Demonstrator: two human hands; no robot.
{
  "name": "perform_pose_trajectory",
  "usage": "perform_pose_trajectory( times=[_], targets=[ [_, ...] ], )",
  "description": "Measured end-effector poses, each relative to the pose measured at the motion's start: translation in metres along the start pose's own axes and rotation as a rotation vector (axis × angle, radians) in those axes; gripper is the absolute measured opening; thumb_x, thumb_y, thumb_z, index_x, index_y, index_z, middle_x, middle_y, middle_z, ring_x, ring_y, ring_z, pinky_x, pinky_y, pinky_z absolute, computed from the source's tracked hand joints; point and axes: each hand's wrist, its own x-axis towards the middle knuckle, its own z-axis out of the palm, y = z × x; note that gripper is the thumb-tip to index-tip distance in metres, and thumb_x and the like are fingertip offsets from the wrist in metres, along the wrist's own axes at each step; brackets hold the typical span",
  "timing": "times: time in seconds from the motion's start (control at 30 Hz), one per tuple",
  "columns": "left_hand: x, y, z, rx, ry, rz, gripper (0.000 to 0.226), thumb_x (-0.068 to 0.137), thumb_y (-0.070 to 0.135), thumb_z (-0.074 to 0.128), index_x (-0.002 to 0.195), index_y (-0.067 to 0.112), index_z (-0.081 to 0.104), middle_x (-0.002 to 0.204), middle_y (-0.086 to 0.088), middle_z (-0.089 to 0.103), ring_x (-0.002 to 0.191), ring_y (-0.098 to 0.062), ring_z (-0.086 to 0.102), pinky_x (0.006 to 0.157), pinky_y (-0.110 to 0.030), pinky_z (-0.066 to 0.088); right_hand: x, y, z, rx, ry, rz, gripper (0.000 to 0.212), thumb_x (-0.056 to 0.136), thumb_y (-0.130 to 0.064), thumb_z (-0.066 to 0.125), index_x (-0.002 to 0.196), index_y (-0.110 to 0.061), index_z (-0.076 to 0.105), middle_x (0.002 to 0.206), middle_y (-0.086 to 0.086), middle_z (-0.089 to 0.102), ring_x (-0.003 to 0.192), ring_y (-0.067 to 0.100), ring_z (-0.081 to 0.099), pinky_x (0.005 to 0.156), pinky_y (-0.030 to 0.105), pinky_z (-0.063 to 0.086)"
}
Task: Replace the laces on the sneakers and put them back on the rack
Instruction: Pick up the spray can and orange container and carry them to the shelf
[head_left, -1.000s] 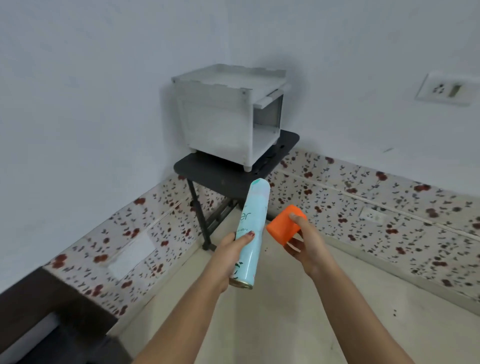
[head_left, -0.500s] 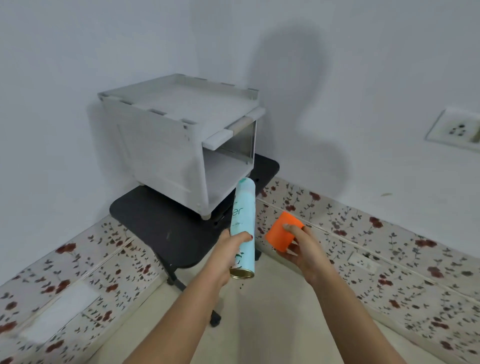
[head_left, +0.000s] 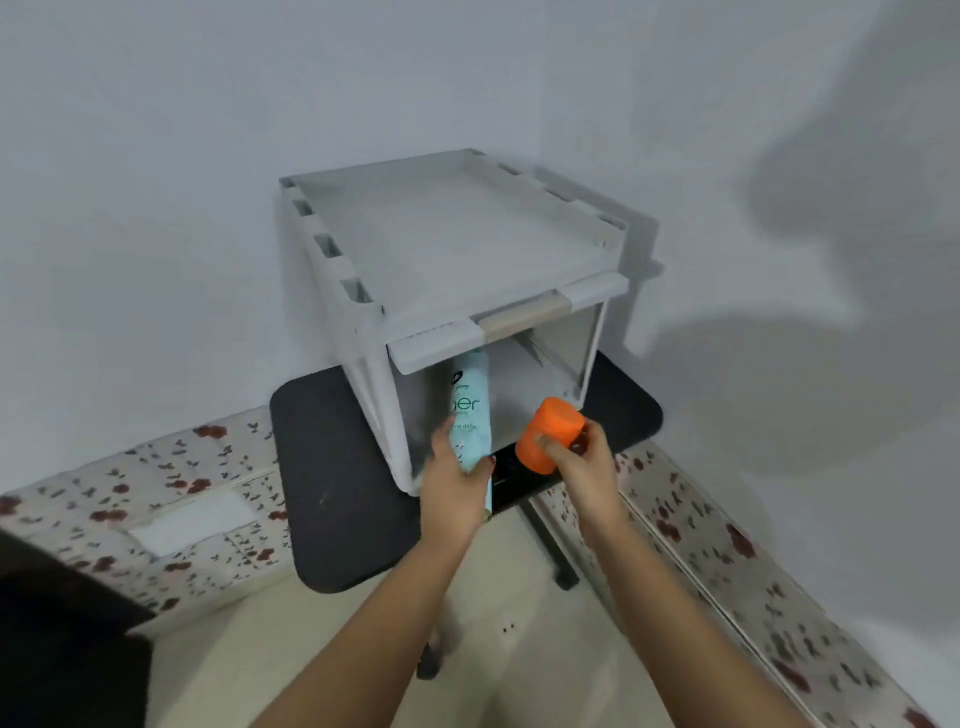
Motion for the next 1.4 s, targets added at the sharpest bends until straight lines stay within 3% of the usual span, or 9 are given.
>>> perform_pose_trajectory(
  times=[0.17,0.43,0.57,0.63,0.77,1.03,1.23,1.3,1.4],
  targets=[
    [0.033,0.001,0.027,0.33,0.176,-0.046,0.059,0.091,0.016,0.057,0.143,0.01,0.029,0.137,-0.013,0.044,0.119,-0.033,0.051,0.096,-0.046,0.046,0.042,0.006,0.003,-0.108,-0.136,-0.04,0.047,0.08,-0.015,0.073,0.121,-0.021,0.05,0.1,-0.012,0.059,0.099,0.013,0.058,0.089,0.029,0.042],
    [0.072,0.011,0.019,0.583,0.229,-0.13,0.057,0.1,0.018,0.039,0.151,0.01,0.015,0.155,-0.014,0.024,0.127,-0.033,0.047,0.097,-0.041,0.046,0.065,0.016,-0.006,-0.287,-0.23,-0.194,0.058,0.081,-0.015,0.074,0.131,-0.014,0.046,0.11,-0.006,0.053,0.105,0.011,0.05,0.092,0.027,0.038],
    [0.077,0.007,0.015,0.783,0.216,-0.061,0.057,0.101,0.018,0.034,0.152,0.008,0.012,0.161,-0.007,-0.003,0.147,-0.027,0.011,0.112,-0.039,0.034,0.073,0.017,-0.006,-0.266,-0.19,-0.264,0.05,0.082,-0.01,0.072,0.128,-0.012,0.052,0.111,-0.008,0.053,0.107,0.01,0.049,0.094,0.025,0.035],
    [0.068,0.007,0.019,0.863,0.243,0.025,0.057,0.1,0.025,0.038,0.152,0.01,0.018,0.161,-0.005,0.003,0.148,-0.023,0.002,0.116,-0.038,0.027,0.077,0.02,-0.004,-0.276,-0.163,-0.254,0.053,0.082,-0.012,0.073,0.13,-0.012,0.05,0.111,-0.009,0.052,0.108,0.008,0.046,0.097,0.025,0.035],
    [0.041,0.0,0.025,0.983,0.257,0.141,0.06,0.096,0.026,0.047,0.15,0.014,0.024,0.16,-0.004,0.012,0.147,-0.024,0.009,0.118,-0.038,0.016,0.084,0.025,0.002,-0.227,-0.107,-0.253,0.05,0.085,-0.014,0.071,0.13,-0.015,0.049,0.112,-0.006,0.058,0.106,0.01,0.051,0.097,0.028,0.038],
    [0.056,-0.006,0.022,1.003,0.145,0.145,0.063,0.088,-0.004,0.048,0.147,0.01,0.032,0.156,-0.002,0.025,0.146,-0.02,0.014,0.118,-0.034,0.023,0.132,0.004,0.033,-0.42,-0.024,-0.204,0.009,0.089,-0.015,0.062,0.097,-0.01,0.06,0.096,0.011,0.066,0.091,0.024,0.062,0.076,0.026,0.04],
    [0.049,-0.009,0.021,0.992,0.146,0.201,0.055,0.093,0.01,0.047,0.146,0.017,0.034,0.156,0.002,0.024,0.147,-0.019,0.011,0.12,-0.034,0.017,0.145,0.008,0.048,-0.509,-0.021,-0.152,0.018,0.091,-0.023,0.06,0.1,-0.007,0.059,0.097,0.011,0.065,0.094,0.027,0.064,0.075,0.026,0.04],
    [0.036,-0.009,0.022,0.971,0.154,0.264,0.052,0.094,0.014,0.05,0.145,0.018,0.038,0.152,0.001,0.034,0.144,-0.02,0.023,0.119,-0.033,0.018,0.135,0.012,0.042,-0.476,-0.051,-0.136,0.024,0.09,-0.024,0.061,0.105,-0.005,0.059,0.095,0.011,0.065,0.094,0.029,0.064,0.074,0.026,0.041],
    [0.007,0.0,0.019,0.839,0.212,0.447,0.043,0.091,0.014,0.056,0.133,0.018,0.053,0.132,0.001,0.057,0.124,-0.021,0.051,0.105,-0.036,0.042,0.089,0.014,0.02,-0.277,-0.097,-0.299,0.026,0.092,-0.024,0.06,0.115,-0.01,0.059,0.101,0.002,0.065,0.1,0.019,0.062,0.081,0.022,0.046]
  ],
)
